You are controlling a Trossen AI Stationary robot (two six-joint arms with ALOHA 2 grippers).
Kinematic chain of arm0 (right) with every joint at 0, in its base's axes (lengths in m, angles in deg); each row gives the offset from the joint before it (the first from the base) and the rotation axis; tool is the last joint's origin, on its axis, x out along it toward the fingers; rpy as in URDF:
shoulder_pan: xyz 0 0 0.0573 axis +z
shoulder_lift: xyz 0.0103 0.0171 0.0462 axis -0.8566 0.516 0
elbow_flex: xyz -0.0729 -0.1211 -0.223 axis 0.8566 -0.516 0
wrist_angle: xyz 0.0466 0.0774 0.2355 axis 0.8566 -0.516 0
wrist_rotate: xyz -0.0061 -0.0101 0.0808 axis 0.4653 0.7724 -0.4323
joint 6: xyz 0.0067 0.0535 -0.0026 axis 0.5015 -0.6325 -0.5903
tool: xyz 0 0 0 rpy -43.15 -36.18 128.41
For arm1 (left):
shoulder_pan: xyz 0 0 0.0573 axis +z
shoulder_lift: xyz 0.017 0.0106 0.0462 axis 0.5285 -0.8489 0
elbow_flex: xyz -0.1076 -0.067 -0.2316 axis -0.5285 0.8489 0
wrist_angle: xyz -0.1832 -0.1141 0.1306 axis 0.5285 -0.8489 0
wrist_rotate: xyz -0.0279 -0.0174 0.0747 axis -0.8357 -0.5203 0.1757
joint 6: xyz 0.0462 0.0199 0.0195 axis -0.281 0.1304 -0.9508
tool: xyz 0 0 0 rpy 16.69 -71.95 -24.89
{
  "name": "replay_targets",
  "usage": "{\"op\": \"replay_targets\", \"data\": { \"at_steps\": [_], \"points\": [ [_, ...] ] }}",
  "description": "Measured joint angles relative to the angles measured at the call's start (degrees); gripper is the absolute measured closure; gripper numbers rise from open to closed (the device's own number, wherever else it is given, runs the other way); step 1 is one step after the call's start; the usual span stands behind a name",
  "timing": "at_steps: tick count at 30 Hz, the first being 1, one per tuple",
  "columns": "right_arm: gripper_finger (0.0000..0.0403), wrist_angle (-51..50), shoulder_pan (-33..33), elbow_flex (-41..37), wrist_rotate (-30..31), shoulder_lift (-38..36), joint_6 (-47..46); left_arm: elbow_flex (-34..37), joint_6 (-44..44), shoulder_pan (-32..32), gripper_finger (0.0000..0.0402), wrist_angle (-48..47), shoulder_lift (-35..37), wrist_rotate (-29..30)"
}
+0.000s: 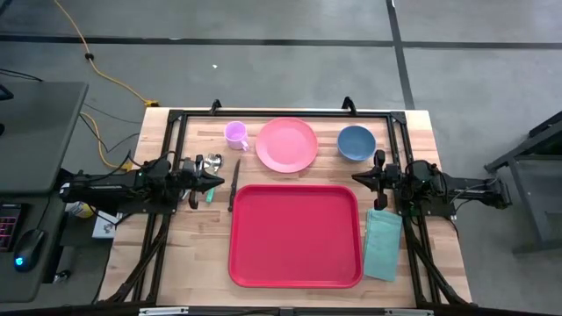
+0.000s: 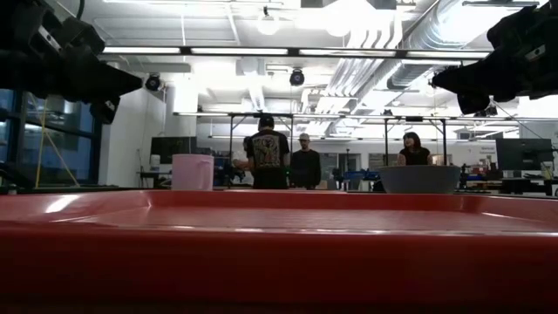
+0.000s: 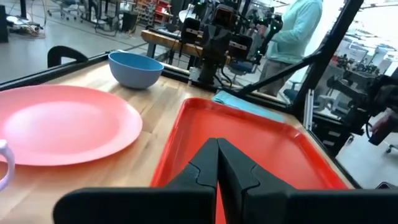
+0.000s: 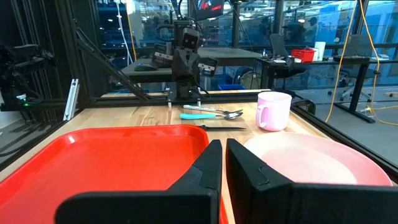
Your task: Set up tray
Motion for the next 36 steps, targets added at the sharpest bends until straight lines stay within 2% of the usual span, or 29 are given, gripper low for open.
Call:
{"op": "replay_targets", "data": {
  "at_steps": [6,22,30,36],
  "points": [
    [0.0402,0.7,0.0,-0.1,0.0,0.0,-2.7,0.0,4.2,0.0,0.0364,0.4,0.0,0.0],
    [0.0402,4.9,0.0,-0.1,-0.4,0.0,-32.7,0.0,3.8,0.0,0.0364,0.3,0.0,1.9],
    [0.0402,11.6,0.0,0.6,1.7,0.0,-26.6,0.0,3.6,0.0,0.0364,-0.1,0.0,1.9],
    [0.0402,1.4,0.0,8.1,6.8,0.3,-21.5,0.0,-1.0,0.0,0.0364,2.2,0.0,2.3]
  ]
}}
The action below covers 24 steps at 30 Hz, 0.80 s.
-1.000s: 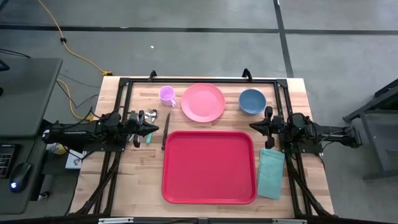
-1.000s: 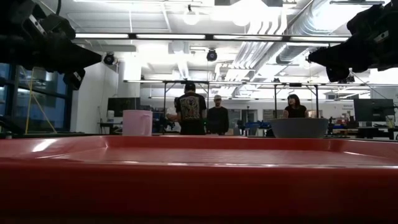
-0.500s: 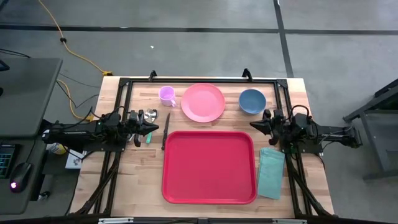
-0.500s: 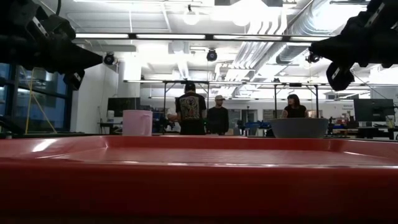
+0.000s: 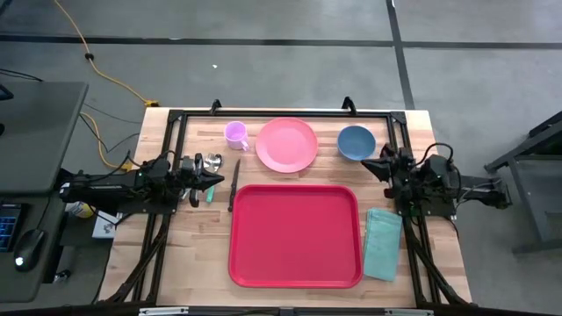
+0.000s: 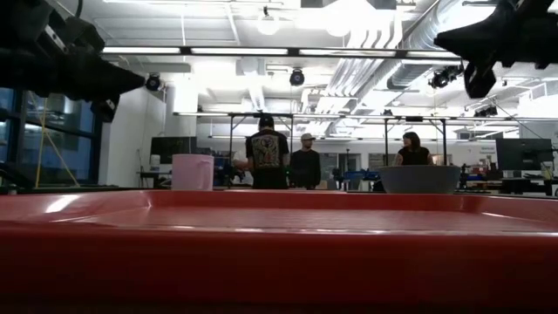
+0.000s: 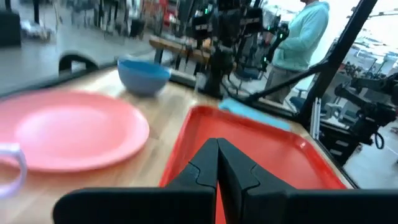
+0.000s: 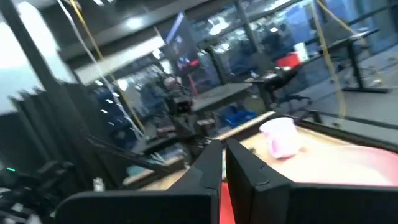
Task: Set up tray
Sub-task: Put the purple mug into the pink serving tray
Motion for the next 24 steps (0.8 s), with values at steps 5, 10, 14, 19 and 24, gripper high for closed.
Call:
{"op": "replay_targets", "data": {
  "at_steps": [5,10,14,19,24],
  "points": [
    [0.0402,-10.4,0.0,10.9,3.3,4.4,4.3,0.0,-5.7,0.0,0.0364,5.3,0.0,1.8],
    [0.0402,-20.1,0.0,25.1,7.5,15.3,10.4,0.0,-10.4,0.0,0.0364,6.9,0.0,3.8],
    [0.0402,-24.7,0.0,38.5,10.5,27.3,15.8,0.0,-10.6,0.0,0.0364,6.9,0.0,4.3],
    [0.0402,-29.8,0.0,55.5,12.8,43.4,20.6,0.0,-10.7,0.0,0.0364,6.8,0.0,4.3],
    [0.0402,-40.6,-0.1,70.1,15.7,59.5,21.5,0.0,-10.8,0.0,0.0364,6.7,0.0,4.3]
  ]
}}
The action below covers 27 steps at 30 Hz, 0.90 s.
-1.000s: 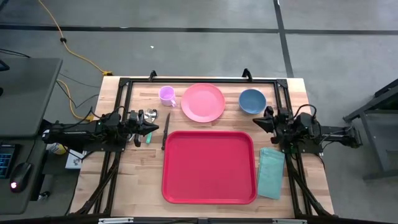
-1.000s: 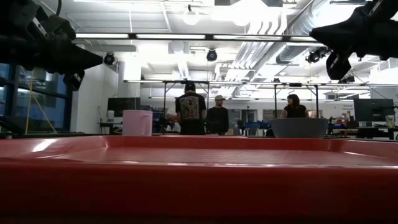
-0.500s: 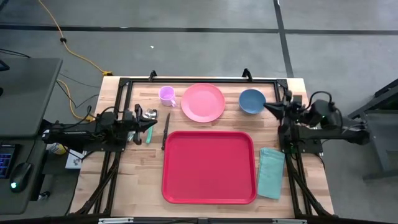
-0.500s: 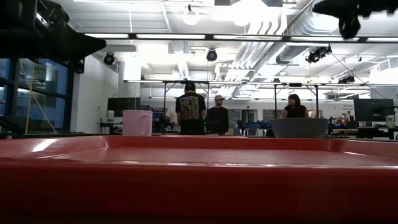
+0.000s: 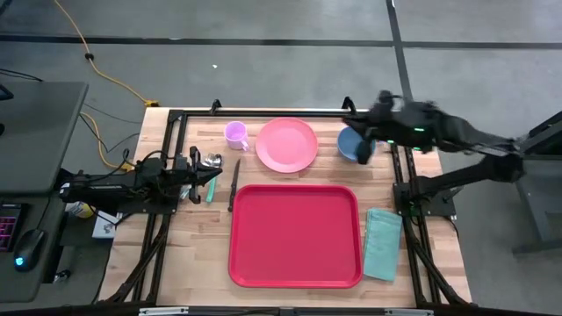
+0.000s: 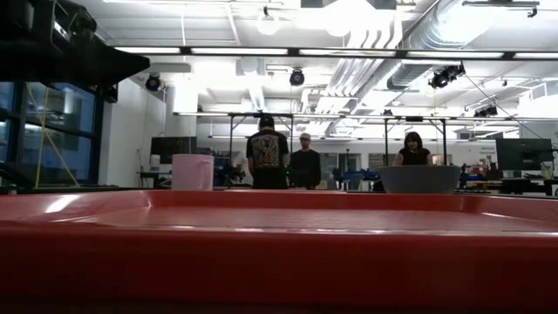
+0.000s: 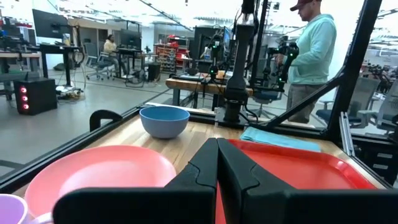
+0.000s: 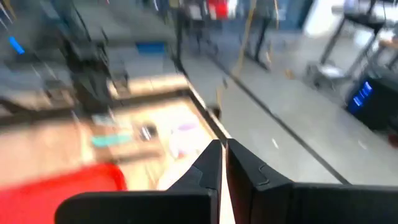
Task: Set up tray
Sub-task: Put the purple mug into the pink serving tray
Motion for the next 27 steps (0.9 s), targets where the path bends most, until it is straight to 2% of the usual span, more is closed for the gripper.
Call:
{"op": "replay_targets", "data": {
  "at_steps": [2,6,9,12,21,24,27],
  "points": [
    [0.0402,-3.7,-0.5,4.3,0.4,5.7,-0.1,0.0,-0.9,0.0,0.0364,0.0,0.0,-0.1],
    [0.0394,-5.2,-1.7,9.7,-3.5,14.9,-0.6,0.0,-2.9,0.0,0.0364,0.0,0.0,-0.7],
    [0.0367,-5.1,-2.4,12.3,-4.0,19.7,-4.1,0.0,-4.2,0.0,0.0364,-0.1,0.0,-0.7],
    [0.0323,-4.3,-2.9,13.4,-5.3,22.7,-8.0,0.0,-5.7,0.0,0.0364,-0.1,0.0,-0.8],
    [0.0174,4.5,-3.3,9.8,-9.1,26.9,-15.5,0.0,-9.2,0.0,0.0364,-0.7,0.0,-3.9],
    [0.0146,11.6,-3.4,6.7,-8.5,29.1,-16.5,0.0,-9.2,0.0,0.0364,-1.0,0.0,-5.1],
    [0.0134,16.9,-3.5,3.8,-7.6,32.3,-18.7,0.0,-9.7,0.0,0.0364,-1.4,0.0,-6.3]
  ]
}}
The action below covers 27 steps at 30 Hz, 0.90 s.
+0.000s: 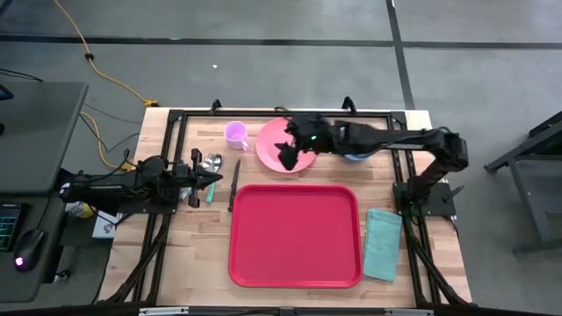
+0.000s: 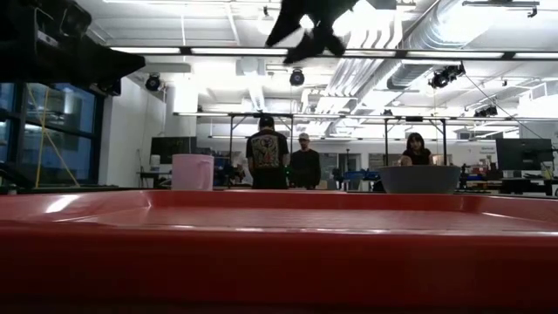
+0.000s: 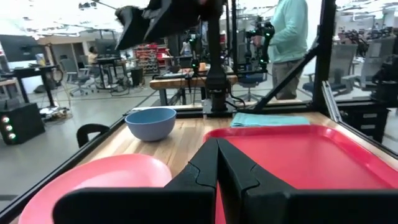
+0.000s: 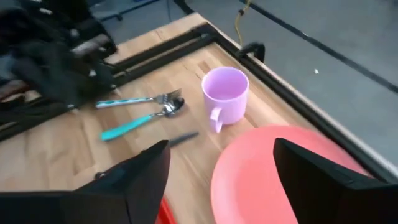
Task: Set up tray
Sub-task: Put the purple mug into the pink serving tray
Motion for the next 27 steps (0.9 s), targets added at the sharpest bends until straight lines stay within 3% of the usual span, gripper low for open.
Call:
{"op": "replay_targets", "data": {
  "at_steps": [11,18,27],
  "points": [
    [0.0132,24.3,0.2,-6.2,1.1,13.5,-4.6,0.0,-2.3,0.0,0.0364,-0.8,0.0,-0.5],
    [0.0132,32.2,0.9,-6.3,0.1,20.3,-5.2,0.0,-2.3,0.0,0.0364,-2.1,0.0,-3.1],
    [0.0132,35.4,-0.2,-6.2,-0.4,23.5,-2.8,0.0,-2.2,0.0,0.0364,-3.4,0.0,-3.8]
  ]
}}
